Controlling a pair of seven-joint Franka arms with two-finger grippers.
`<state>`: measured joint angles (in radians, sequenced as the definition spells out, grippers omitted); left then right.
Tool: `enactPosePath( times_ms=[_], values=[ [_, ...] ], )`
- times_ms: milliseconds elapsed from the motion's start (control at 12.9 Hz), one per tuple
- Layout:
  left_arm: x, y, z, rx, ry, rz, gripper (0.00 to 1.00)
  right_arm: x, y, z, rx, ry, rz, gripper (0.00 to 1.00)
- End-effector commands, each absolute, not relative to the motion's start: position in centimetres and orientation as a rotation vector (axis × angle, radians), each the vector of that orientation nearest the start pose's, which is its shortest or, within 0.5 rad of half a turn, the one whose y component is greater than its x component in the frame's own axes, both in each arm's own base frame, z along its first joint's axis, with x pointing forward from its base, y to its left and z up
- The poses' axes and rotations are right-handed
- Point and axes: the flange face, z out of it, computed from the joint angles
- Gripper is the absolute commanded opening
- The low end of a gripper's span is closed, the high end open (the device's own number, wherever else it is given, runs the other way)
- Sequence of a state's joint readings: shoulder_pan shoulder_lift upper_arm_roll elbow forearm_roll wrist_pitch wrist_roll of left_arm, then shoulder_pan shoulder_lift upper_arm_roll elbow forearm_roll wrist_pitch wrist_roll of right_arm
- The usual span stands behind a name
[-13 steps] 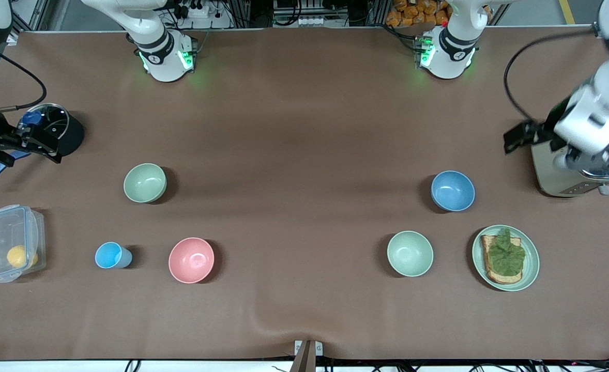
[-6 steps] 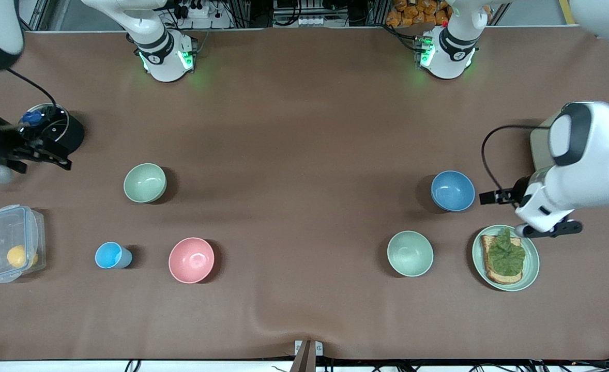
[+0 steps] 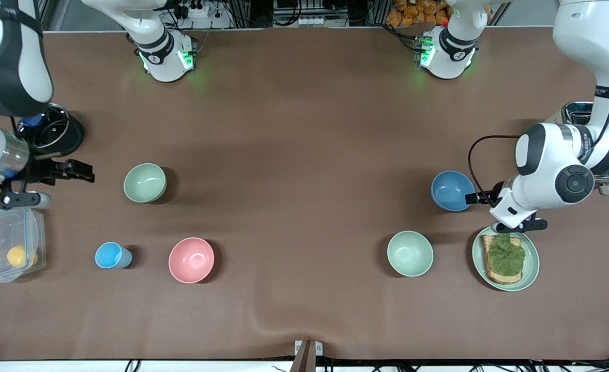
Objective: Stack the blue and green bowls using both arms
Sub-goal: 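Grasp the blue bowl rim with the left gripper while the right gripper lowers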
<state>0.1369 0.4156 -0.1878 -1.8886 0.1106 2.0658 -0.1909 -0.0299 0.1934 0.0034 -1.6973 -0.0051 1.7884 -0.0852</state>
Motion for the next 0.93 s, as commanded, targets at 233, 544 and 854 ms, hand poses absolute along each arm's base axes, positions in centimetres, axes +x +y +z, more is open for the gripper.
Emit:
enactPosePath(
  times_ms=[233,544,854],
  values=[
    [59.5,-0.9,23.9,-3.074,-0.120,0.393,0.93,58.6,-3.2,35.2,-3.103,-0.056,0.306,1.00],
    [59.4,-0.8,22.9,-3.075,-0.122,0.417,0.83,56.4,-5.4,27.3,-3.097,-0.178,0.224,1.00],
    [59.4,-0.8,22.5,-3.078,-0.125,0.425,0.75,54.5,-4.9,22.6,-3.084,-0.176,0.198,1.00]
  ],
)
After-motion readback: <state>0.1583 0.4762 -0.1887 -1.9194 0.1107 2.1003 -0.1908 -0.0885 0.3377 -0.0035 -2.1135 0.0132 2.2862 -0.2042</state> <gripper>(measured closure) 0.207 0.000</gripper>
